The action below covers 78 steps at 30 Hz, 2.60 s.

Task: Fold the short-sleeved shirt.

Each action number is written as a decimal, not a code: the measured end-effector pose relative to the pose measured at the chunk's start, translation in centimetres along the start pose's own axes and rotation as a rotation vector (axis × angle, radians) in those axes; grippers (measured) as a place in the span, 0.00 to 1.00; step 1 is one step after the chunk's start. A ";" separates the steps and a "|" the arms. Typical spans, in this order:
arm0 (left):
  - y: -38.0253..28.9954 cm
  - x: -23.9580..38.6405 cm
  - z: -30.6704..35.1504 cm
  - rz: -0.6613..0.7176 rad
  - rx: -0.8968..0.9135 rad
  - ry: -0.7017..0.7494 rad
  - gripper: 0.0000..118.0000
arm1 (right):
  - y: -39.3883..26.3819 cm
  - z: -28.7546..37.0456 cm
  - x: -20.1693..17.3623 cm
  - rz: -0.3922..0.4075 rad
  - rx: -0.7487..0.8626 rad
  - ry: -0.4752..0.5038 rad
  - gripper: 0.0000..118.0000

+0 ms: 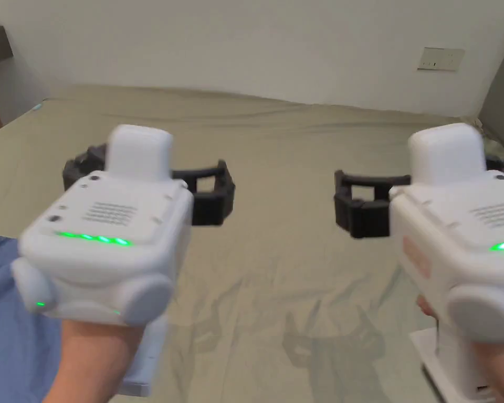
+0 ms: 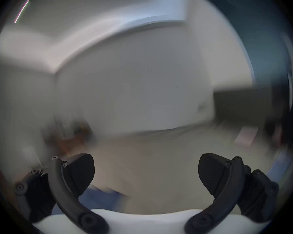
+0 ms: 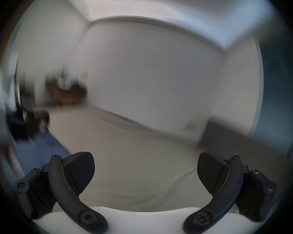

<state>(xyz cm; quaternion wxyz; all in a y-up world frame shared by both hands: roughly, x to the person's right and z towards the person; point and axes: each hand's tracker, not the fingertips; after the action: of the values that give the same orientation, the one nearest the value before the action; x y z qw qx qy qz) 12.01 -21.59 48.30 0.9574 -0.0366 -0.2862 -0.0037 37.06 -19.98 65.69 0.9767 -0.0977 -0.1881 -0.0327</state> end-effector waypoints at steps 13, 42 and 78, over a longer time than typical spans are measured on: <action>-1.2 4.5 2.1 -0.147 0.206 0.047 1.00 | -1.5 1.4 -3.1 0.255 0.255 -0.261 1.00; -1.2 4.7 1.5 -0.122 0.124 0.000 0.00 | -1.4 1.0 -2.2 0.231 0.132 -0.220 0.01; -4.4 -16.4 11.8 -0.106 -0.028 0.645 0.00 | -4.8 -6.5 -24.2 0.290 0.116 0.431 0.01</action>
<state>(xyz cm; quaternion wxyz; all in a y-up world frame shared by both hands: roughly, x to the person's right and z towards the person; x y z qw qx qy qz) -8.30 -25.35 49.45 0.9967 -0.0317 0.0301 -0.0687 16.45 -25.36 51.63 0.9927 -0.0582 0.0387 0.0985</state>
